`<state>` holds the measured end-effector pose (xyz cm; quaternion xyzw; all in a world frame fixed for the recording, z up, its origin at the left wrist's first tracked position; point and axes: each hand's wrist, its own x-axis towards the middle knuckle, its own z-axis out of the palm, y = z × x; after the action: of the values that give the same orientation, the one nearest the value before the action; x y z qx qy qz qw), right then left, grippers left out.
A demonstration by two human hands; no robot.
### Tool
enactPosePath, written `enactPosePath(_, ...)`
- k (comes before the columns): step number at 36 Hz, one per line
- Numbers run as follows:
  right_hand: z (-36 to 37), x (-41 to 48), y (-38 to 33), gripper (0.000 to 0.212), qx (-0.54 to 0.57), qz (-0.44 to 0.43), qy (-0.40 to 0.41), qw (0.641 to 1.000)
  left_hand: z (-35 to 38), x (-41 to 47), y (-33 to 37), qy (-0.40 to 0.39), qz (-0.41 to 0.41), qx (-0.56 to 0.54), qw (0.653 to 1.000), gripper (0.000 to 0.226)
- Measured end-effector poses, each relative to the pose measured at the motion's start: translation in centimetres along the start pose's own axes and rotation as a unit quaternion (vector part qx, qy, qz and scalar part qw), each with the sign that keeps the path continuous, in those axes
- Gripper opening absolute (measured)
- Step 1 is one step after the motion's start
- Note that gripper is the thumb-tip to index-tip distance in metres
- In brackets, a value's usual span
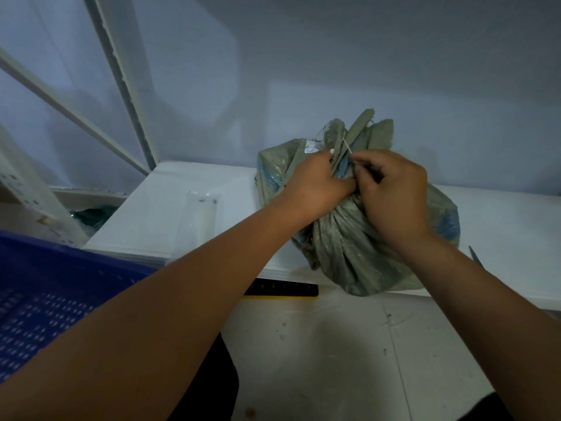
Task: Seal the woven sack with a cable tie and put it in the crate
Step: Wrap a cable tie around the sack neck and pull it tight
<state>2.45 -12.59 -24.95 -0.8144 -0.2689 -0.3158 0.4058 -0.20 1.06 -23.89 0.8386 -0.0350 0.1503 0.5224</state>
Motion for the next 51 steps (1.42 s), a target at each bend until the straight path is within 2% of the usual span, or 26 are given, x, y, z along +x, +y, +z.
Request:
enactPosePath(5,-0.2,0.4,0.2,0.026,0.042,0.076,0.002,0.996,0.4,-0.3,0.6,-0.019,-0.022,-0.041,0.999,0.008)
enactPosePath(8,-0.5,0.6,0.4,0.025,0.063,0.114,0.004,0.992,0.6,-0.1,0.5,-0.019,-0.047,-0.063,0.997,0.022)
enactPosePath(12,-0.7,0.8,0.3,0.024,0.078,0.136,0.021,0.987,0.9,-0.1,0.0,0.006,-0.029,-0.065,0.997,0.030)
enactPosePath(18,-0.7,0.5,-0.5,0.020,0.079,0.090,0.034,0.992,0.8,0.6,-0.8,0.069,0.005,-0.030,0.997,0.038)
enactPosePath(22,-0.4,0.1,-0.7,0.023,0.067,0.035,0.013,0.997,0.5,0.5,-1.1,0.073,0.021,-0.005,0.997,0.029)
enactPosePath(27,0.0,0.0,-0.5,0.028,0.022,-0.012,0.010,1.000,0.3,0.7,-1.6,0.093,0.026,-0.006,0.995,0.030)
enactPosePath(51,0.1,0.0,-0.1,0.031,-0.011,-0.028,0.011,1.000,0.3,0.8,-1.9,0.096,0.036,-0.011,0.995,0.028)
